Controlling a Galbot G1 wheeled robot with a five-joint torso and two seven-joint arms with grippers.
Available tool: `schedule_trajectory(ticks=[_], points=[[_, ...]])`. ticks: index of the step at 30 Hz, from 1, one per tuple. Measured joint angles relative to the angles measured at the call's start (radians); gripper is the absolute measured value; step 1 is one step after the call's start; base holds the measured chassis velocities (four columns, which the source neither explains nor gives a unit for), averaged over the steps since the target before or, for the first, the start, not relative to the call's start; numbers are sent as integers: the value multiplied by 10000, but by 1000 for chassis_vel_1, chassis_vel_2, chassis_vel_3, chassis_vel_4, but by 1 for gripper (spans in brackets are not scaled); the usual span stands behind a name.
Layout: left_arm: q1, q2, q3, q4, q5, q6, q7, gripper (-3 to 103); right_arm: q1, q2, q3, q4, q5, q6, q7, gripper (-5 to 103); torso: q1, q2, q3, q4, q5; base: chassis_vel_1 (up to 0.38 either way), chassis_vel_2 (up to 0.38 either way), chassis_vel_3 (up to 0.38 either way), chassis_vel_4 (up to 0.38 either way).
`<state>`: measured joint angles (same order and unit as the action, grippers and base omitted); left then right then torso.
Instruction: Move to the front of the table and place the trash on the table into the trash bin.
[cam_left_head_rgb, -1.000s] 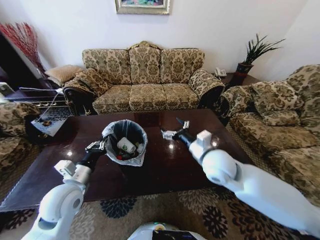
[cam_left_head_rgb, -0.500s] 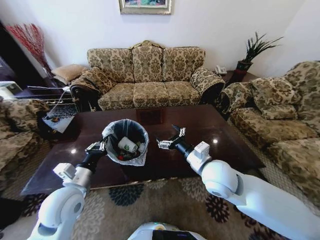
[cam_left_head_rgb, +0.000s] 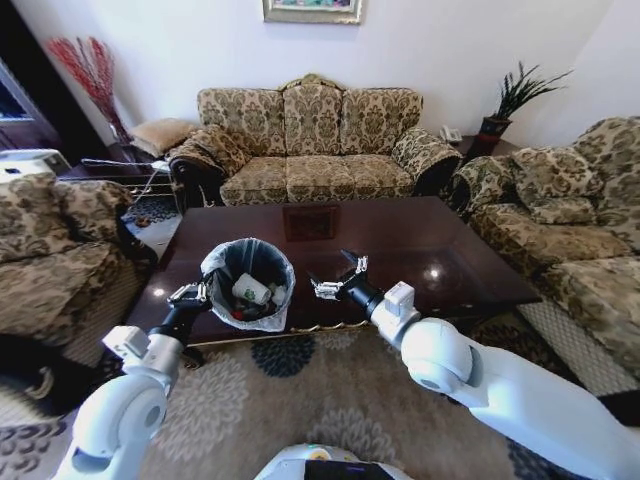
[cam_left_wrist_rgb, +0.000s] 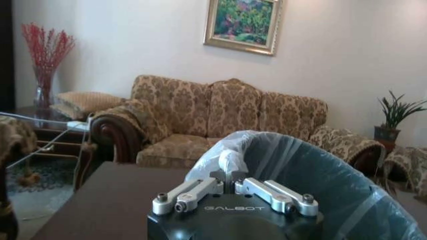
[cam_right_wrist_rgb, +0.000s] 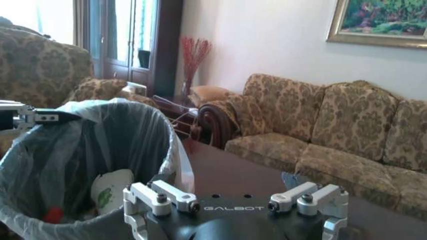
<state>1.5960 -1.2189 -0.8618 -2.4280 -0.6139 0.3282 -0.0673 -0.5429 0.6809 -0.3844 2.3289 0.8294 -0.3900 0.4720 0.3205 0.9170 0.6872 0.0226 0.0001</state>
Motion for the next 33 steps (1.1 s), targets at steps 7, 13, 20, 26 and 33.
schedule_trajectory(ticks=[7,13,20,26,33], points=[[-9,-2,3,10,0,-2,-6,3,-39,52,-39,19,96,-182,-38,100,-15,4,-8,2,-1,440,-223,-405,206],[-29,-1,29,83,-46,-104,-13,3,-173,29,-49,-127,-3,364,-154,100,-9,2,-2,0,9,174,-240,-160,209],[-47,-45,11,116,-43,-109,-3,3,-238,-81,13,-126,-5,485,-47,100,11,-7,4,-6,-2,-3,-13,-8,6],[58,-172,-113,113,251,47,56,3,-346,-84,76,-176,-12,492,116,100,-34,-57,-33,-3,-4,12,45,22,-7],[174,-294,-123,280,524,28,104,3,-552,-122,373,-111,-9,739,287,100,-64,-130,-77,-7,0,24,21,27,40]])
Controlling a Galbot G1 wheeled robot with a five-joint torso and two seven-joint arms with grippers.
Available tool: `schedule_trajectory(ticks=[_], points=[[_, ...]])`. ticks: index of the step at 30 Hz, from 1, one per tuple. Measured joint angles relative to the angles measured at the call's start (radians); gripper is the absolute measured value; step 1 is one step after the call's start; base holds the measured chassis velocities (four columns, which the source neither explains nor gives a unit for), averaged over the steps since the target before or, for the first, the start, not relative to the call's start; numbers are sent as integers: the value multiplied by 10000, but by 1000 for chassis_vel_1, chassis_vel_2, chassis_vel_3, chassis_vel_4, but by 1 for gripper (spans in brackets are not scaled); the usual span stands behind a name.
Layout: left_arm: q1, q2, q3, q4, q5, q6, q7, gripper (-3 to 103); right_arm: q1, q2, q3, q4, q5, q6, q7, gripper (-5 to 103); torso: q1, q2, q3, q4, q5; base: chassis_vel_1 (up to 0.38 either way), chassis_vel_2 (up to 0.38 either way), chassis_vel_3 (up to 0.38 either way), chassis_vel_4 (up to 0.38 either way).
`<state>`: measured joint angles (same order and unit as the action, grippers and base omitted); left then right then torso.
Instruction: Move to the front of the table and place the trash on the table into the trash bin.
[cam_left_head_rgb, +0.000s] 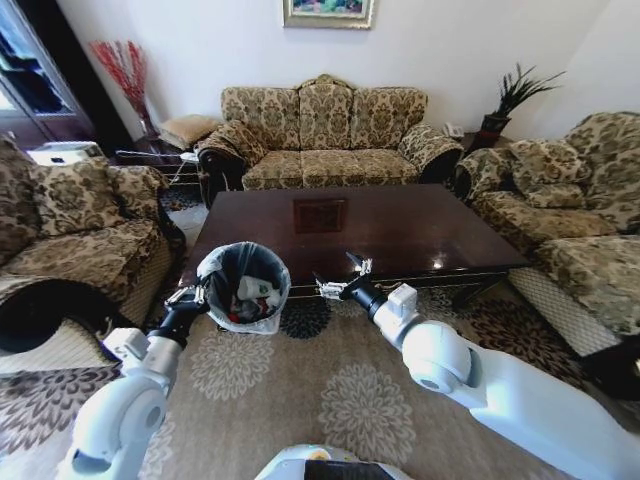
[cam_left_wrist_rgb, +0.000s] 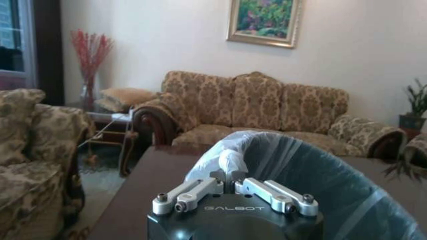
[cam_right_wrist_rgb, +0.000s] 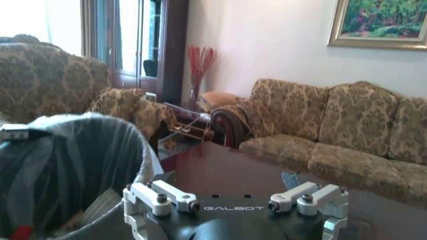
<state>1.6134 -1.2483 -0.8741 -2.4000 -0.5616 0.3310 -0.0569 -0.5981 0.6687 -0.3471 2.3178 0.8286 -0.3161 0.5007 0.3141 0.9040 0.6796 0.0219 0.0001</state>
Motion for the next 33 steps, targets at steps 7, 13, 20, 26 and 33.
schedule_trajectory(ticks=[7,13,20,26,33], points=[[-66,-4,47,612,42,-201,-68,3,-344,-104,1460,353,1319,465,313,100,-4,-12,-8,2,-3,5,6,9,7],[105,-116,-21,1244,44,-377,66,3,-1851,-149,4259,-165,1236,468,34,100,-4,-13,-8,-2,-1,0,0,0,0],[580,-182,-156,2375,148,-826,317,3,-3634,377,8111,-1124,985,353,-527,100,-5,-12,-8,1,-1,0,0,0,0],[721,-361,-122,3501,466,-1319,569,3,-5621,939,10034,-1080,294,527,-1653,100,-2,-10,-6,4,1,0,0,0,0],[637,-590,47,4611,561,-2082,908,3,-9411,3394,10671,214,-2475,1707,-3573,100,-2,-3,-6,-2,-1,0,0,0,0]])
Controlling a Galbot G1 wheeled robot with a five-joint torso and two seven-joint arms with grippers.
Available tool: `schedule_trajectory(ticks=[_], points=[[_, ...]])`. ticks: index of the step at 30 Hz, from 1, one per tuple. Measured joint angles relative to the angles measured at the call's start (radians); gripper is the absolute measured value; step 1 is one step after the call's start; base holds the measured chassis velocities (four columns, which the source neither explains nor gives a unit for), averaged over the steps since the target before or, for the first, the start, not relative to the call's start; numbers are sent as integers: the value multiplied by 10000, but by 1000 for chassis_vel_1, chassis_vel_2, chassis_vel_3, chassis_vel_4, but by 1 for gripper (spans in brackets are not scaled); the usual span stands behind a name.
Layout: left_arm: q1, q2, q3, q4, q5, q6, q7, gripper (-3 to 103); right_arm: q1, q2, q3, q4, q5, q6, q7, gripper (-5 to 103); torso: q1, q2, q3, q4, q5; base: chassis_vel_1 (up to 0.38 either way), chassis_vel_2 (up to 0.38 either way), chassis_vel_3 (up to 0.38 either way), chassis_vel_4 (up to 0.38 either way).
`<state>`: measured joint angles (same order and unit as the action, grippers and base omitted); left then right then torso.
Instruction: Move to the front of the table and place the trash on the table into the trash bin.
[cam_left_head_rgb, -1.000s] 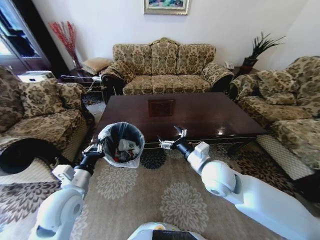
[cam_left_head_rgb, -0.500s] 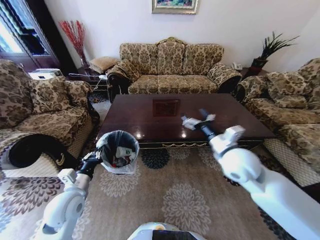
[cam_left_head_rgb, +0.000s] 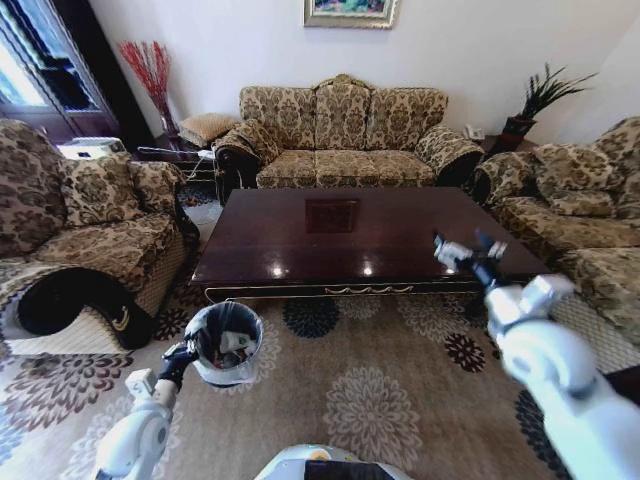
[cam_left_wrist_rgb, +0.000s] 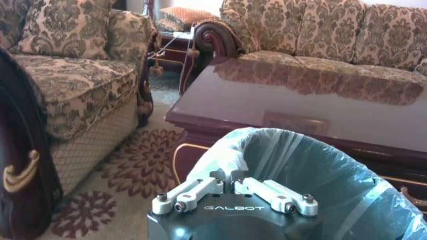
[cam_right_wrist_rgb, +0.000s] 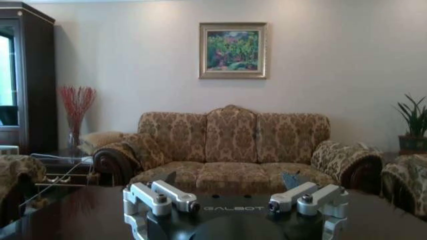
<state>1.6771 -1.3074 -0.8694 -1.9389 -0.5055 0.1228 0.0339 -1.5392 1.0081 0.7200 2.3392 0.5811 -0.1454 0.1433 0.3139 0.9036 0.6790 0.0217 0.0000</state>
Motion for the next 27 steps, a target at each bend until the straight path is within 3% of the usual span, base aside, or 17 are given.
schedule_trajectory(ticks=[2,5,9,17,24,27], points=[[-9,2,5,116,0,-87,40,3,-498,403,-3,48,-557,337,-264,100,-1,1,0,-2,0,0,0,0,0],[-99,89,38,754,4,-450,271,3,-1637,1475,86,-147,-2325,1718,-1161,100,-1,2,1,-1,-1,0,0,0,0],[-258,191,141,1744,44,-726,432,3,-1885,2058,103,-347,-3108,2377,-1345,100,1,2,3,3,-2,0,0,0,0],[-863,156,341,3962,-171,-1397,589,3,-1797,2411,-14,-30,-3309,2481,-1182,100,2,2,4,6,-4,0,0,0,0],[-1298,-94,376,4833,-476,-1664,1055,3,-1746,2292,-62,177,-3284,2336,-966,100,3,2,4,1,-1,0,0,0,0],[-1623,-217,443,5544,-711,-2070,1221,3,-1736,2157,-7,198,-3245,2322,-910,100,3,2,4,3,0,0,0,0,0]])
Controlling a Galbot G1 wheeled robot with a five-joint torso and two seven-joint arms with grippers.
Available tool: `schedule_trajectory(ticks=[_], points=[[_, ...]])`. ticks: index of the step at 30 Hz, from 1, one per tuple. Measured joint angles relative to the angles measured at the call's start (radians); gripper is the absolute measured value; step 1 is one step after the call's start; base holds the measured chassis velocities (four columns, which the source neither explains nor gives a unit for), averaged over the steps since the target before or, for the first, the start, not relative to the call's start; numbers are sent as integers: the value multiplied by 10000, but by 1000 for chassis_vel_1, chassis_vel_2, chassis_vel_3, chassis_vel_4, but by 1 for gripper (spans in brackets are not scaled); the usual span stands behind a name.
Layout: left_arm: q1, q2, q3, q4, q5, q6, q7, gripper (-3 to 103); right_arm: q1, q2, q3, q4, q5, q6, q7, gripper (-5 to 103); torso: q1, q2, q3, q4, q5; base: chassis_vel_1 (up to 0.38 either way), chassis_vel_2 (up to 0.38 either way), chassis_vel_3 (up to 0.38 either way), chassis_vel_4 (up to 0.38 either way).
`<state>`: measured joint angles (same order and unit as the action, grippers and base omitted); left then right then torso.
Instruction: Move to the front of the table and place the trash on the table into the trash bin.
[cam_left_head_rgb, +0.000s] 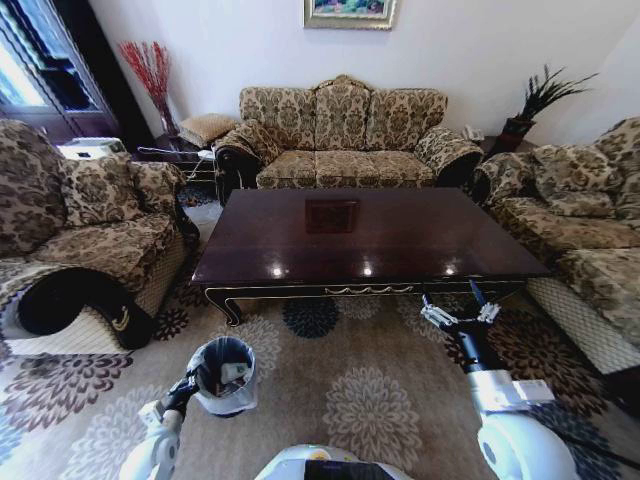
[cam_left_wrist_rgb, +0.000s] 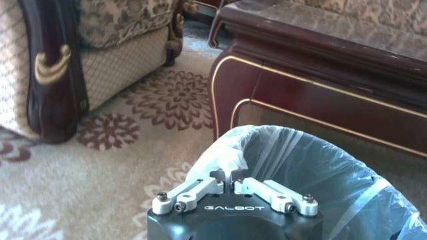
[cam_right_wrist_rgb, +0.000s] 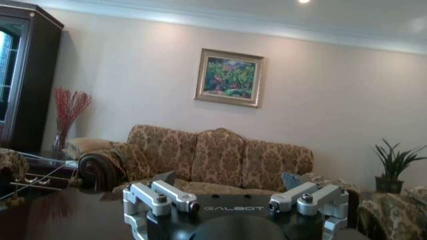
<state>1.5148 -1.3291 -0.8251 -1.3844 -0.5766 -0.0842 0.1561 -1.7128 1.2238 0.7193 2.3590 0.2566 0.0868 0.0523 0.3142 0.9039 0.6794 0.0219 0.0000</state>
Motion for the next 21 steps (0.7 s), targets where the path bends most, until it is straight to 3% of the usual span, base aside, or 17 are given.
schedule_trajectory(ticks=[9,21], points=[[-744,-189,56,1732,17,-651,87,3,-33,-137,217,21,208,13,51,100,1,0,1,2,0,0,0,0,0],[-1809,-271,84,4356,-155,-1977,845,3,16,-207,177,-185,247,94,47,100,1,0,1,0,1,0,0,0,0]])
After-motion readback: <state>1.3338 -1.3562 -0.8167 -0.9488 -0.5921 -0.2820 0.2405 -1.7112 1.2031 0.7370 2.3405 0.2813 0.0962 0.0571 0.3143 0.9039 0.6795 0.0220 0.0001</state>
